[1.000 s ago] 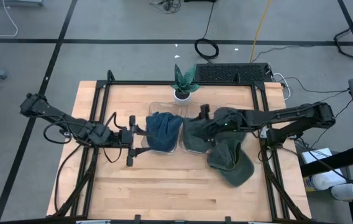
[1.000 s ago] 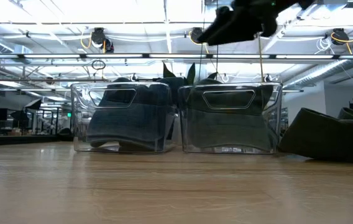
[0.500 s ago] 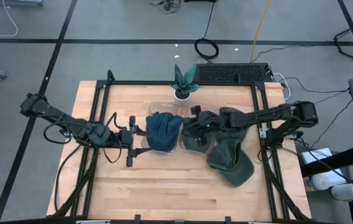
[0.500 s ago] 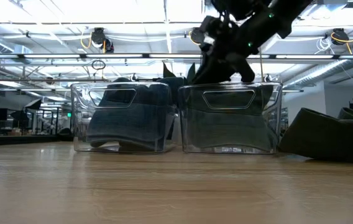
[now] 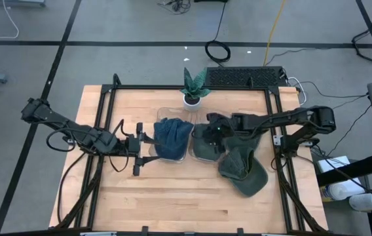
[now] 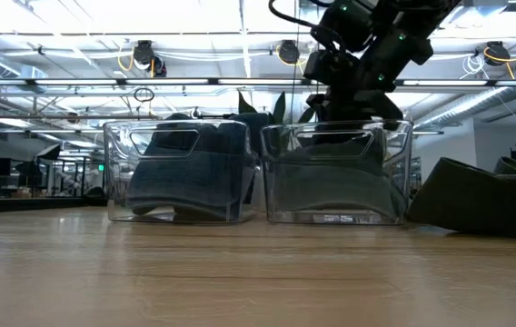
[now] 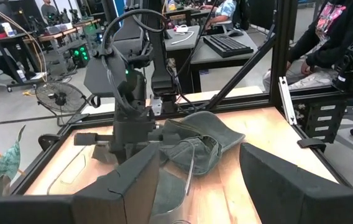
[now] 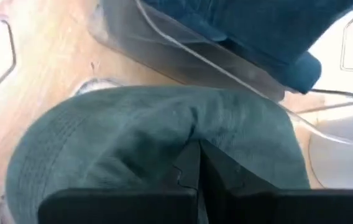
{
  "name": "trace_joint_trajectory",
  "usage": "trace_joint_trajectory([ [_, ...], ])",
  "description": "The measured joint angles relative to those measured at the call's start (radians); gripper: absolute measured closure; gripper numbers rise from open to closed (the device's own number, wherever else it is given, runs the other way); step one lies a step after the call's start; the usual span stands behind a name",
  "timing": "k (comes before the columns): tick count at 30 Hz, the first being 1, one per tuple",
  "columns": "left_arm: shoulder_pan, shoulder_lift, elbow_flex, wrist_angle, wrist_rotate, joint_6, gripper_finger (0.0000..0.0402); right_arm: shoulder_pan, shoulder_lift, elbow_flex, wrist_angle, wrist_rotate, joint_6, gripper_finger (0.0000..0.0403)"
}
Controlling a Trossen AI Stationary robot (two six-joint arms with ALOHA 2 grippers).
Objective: Pick & Place hat
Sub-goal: Put the bottom left gray cap into the right transparent bin, then put the bottom gray cap into the right transparent bin
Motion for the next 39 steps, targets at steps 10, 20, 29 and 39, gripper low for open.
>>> trace_joint_trajectory([
  [10, 0.0, 0.0, 0.0, 0.0, 0.002, -0.01, 0.0172, 0.009, -0.079, -0.003, -0.013, 0.095, 0.012, 0.0392],
  [20, 0.0, 0.0, 0.0, -0.001, 0.002, -0.005, 0.0172, 0.058, -0.238, -0.001, -0.026, 0.179, 0.093, 0.0305],
  [29, 0.0, 0.0, 0.0, -0.001, 0.0, -0.005, 0.0171, 0.149, -0.329, -0.001, -0.031, 0.183, 0.099, 0.019],
  [39, 0.0, 0.0, 0.0, 0.0, -0.001, -0.017, 0.0171, 0.277, -0.407, -0.001, -0.059, 0.183, 0.11, 0.0132],
])
